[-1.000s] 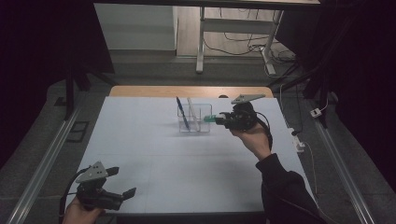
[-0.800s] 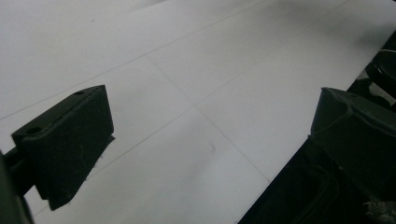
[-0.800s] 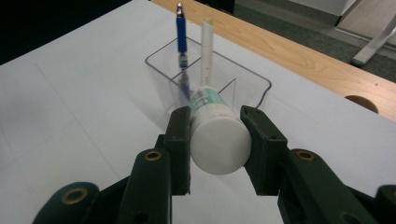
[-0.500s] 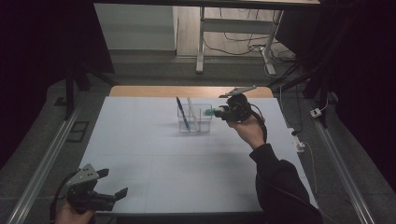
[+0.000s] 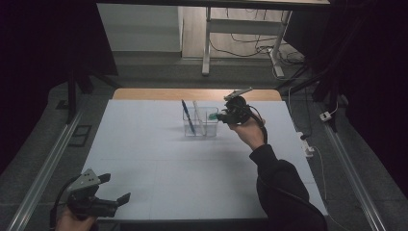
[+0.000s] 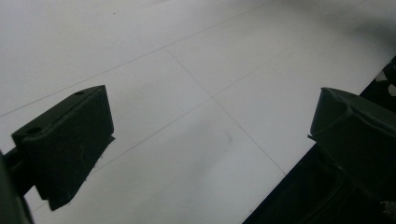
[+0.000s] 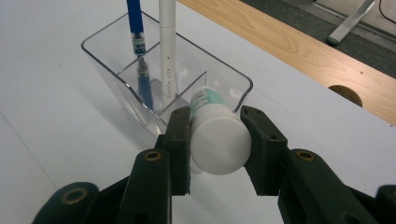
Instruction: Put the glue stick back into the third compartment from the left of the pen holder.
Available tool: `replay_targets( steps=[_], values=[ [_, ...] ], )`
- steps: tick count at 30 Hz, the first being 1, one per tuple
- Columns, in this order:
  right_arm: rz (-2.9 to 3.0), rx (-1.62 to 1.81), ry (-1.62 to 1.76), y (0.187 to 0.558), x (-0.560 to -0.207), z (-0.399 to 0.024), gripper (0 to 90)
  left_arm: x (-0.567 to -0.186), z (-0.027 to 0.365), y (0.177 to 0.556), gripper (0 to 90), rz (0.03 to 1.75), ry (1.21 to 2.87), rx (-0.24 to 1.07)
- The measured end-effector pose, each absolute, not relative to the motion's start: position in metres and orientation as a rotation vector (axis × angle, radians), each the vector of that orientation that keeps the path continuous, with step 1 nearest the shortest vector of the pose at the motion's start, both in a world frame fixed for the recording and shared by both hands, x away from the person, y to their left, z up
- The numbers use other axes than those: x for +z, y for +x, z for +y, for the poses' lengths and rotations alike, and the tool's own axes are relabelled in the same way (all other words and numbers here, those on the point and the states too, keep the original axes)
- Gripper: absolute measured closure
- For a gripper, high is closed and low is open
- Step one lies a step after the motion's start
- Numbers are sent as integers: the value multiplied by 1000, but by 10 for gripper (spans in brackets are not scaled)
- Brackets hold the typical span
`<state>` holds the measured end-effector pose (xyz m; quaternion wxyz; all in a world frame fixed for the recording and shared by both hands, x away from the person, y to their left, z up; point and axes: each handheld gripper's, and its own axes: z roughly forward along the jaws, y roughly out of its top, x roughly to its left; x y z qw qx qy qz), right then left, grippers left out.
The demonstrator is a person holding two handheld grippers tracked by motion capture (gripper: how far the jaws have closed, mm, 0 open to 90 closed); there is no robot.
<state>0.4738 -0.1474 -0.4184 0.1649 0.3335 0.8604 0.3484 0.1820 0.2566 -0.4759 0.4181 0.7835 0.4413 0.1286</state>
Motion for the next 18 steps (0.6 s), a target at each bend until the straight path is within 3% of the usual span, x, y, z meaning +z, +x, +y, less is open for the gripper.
replay_targets(
  steps=[18],
  values=[
    [2461, 930, 900, 480, -429, -129, 616, -476, 256, 182, 0, 1105, 1972, 319]
  ],
)
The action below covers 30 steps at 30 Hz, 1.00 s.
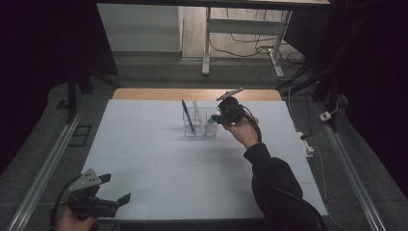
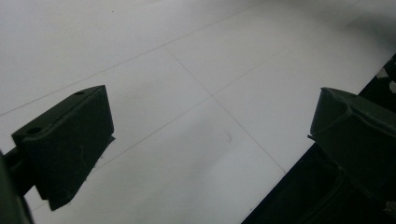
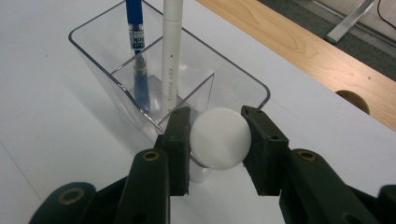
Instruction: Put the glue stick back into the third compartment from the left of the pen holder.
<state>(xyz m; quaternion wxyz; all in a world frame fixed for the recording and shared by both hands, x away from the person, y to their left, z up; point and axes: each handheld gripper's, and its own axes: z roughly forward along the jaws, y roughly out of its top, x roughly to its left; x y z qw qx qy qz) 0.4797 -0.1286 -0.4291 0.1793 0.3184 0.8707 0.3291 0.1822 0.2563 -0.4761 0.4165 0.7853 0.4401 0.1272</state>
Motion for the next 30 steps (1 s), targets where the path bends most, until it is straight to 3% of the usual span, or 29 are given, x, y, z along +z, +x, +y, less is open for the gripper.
replay_targets(
  steps=[22, 30],
  values=[
    [2513, 1227, 922, 461, -422, -140, 220, -477, 261, 182, 0, 1140, 1967, 294],
    [2520, 1258, 898, 446, -424, -144, 154, -477, 261, 182, 0, 1137, 1973, 294]
  ],
)
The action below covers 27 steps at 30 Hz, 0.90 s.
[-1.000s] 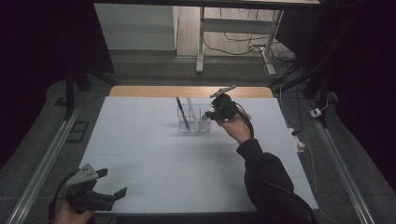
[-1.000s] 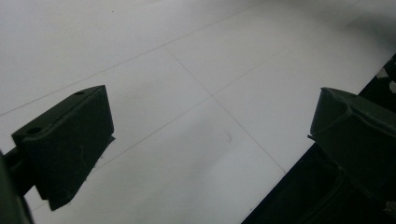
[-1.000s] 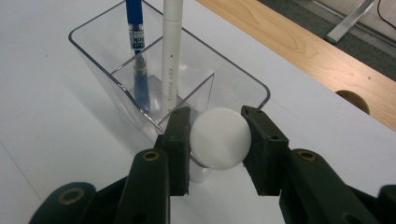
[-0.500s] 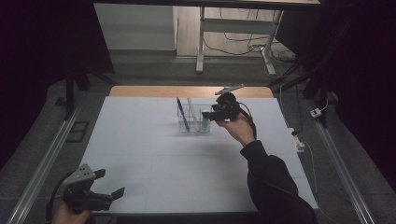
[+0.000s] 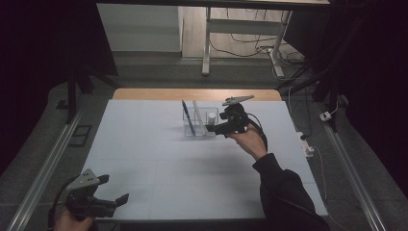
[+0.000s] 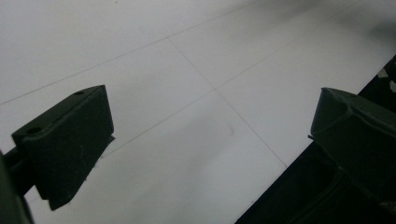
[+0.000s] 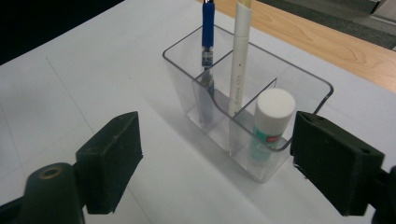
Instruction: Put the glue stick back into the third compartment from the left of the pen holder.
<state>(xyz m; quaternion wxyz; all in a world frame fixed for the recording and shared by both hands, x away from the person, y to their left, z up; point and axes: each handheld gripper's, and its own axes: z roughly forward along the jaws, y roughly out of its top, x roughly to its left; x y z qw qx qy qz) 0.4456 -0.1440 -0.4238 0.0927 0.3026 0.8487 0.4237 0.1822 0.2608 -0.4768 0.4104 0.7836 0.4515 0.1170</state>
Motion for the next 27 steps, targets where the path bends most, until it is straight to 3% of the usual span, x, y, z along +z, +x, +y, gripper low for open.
replay_targets(
  steps=[19, 27],
  values=[
    [2544, 1283, 828, 406, -425, -162, 29, -476, 263, 180, 0, 1155, 1968, 302],
    [2564, 1259, 796, 388, -430, -169, 16, -476, 262, 180, 0, 1149, 1975, 302]
  ],
)
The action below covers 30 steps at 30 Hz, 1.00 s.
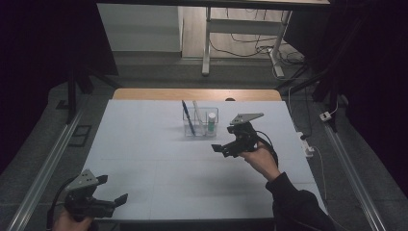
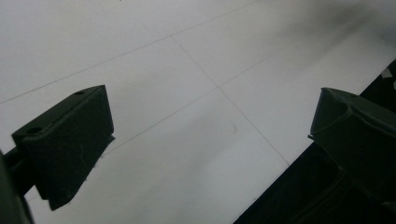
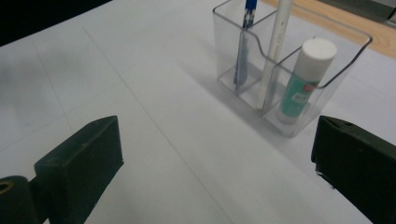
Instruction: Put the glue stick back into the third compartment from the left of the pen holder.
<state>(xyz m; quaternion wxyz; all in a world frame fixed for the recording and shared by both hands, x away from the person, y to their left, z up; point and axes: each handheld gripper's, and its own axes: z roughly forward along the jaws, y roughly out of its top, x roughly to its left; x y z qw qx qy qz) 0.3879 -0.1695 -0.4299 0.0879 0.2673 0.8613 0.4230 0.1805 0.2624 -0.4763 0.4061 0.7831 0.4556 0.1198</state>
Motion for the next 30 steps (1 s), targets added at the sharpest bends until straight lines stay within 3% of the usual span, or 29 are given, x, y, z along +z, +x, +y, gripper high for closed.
replay_targets(
  steps=[30],
  values=[
    [2461, 1238, 911, 306, -439, -241, 0, -477, 261, 181, 0, 1153, 1982, 299]
  ],
)
